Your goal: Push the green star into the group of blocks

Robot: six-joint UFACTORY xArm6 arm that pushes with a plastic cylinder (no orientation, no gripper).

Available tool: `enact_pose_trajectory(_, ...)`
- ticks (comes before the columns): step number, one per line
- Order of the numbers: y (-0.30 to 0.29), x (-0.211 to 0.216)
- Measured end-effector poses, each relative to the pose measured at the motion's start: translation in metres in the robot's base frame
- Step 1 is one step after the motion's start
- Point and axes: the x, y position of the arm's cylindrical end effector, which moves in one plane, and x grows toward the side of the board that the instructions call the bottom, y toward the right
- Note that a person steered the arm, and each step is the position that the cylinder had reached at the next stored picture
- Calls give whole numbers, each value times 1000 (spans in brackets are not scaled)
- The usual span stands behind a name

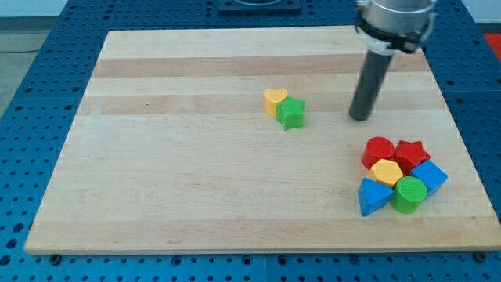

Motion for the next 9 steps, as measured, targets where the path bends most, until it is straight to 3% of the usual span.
enact_pose_trajectory(2, -78, -19)
enact_pose_trajectory(4, -93, 3)
enact_pose_trajectory(6, -155, 11)
enact_pose_trajectory(9, -137, 62)
